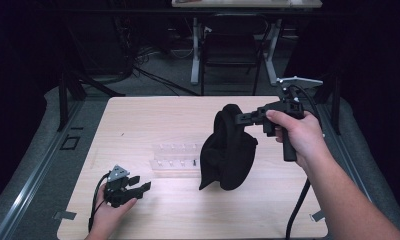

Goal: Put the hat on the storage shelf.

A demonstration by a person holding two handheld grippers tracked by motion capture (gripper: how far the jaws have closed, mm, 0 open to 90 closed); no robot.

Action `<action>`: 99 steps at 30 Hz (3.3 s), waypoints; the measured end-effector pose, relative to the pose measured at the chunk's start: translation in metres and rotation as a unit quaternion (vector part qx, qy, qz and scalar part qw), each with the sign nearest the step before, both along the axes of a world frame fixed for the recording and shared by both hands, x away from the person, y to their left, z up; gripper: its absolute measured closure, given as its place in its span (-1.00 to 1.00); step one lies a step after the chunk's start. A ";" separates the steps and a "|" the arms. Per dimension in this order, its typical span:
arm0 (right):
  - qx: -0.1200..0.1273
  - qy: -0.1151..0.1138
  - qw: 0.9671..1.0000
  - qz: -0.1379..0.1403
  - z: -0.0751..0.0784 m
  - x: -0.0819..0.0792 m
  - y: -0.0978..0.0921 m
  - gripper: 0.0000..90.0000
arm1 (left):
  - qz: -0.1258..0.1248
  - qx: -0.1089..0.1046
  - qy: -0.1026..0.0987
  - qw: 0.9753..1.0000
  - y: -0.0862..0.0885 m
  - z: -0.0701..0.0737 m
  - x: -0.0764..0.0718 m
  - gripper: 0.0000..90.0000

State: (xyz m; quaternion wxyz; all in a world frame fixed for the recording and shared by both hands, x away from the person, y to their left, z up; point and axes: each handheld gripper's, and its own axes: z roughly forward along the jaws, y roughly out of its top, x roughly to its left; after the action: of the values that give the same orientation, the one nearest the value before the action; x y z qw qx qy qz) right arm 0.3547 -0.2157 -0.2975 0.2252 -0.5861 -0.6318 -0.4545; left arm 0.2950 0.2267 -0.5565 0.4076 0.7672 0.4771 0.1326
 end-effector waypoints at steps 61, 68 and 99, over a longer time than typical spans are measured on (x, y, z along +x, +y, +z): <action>-0.003 -0.019 1.000 -0.021 -0.010 0.071 0.046 0.94 | -0.149 0.048 -0.118 0.981 -0.127 0.087 0.018 0.49; 0.003 -0.019 1.000 -0.011 -0.011 0.071 0.050 0.93 | -0.158 0.075 -0.132 0.976 -0.140 0.086 0.018 0.80; 0.011 -0.045 0.999 -0.028 0.000 0.053 0.025 0.67 | -0.166 0.105 -0.152 0.969 -0.135 0.083 0.014 0.88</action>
State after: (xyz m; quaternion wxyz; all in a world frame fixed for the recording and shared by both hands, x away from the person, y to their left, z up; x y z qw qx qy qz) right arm 0.4080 -0.1902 -0.2972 0.1899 -0.5802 -0.6195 -0.4935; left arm 0.3085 0.0913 -0.4738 0.4089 0.8450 0.2586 0.2277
